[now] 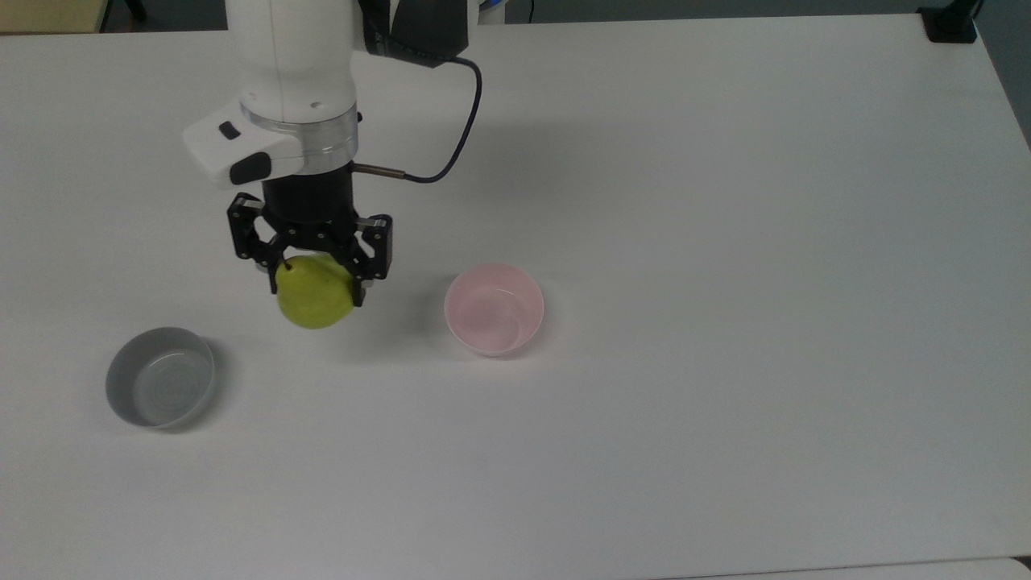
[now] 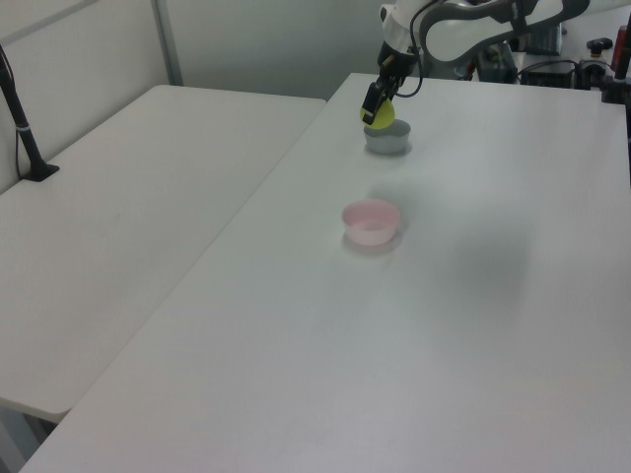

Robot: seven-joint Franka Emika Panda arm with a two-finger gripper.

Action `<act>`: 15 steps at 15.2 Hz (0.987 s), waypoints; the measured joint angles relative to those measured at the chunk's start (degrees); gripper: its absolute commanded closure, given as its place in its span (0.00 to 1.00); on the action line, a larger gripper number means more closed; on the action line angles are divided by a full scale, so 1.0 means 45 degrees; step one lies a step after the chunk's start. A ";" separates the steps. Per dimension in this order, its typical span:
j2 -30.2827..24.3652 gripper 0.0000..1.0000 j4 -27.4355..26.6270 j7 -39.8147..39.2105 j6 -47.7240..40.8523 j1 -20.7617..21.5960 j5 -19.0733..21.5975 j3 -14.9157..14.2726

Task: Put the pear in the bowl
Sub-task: 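Carry the held pear over to the pink bowl, then lower the pear into the pink bowl and open the gripper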

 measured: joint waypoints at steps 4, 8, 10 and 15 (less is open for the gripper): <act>-0.0268 0.55 -0.0608 0.1167 -0.0358 0.0940 -0.0121 0.0080; -0.0464 0.55 -0.1541 0.2154 -0.0359 0.1758 -0.0255 0.0104; -0.0482 0.55 -0.1813 0.2534 -0.0339 0.2103 -0.0320 0.0109; -0.0481 0.55 -0.2407 0.2672 0.0641 0.2502 -0.0325 0.0114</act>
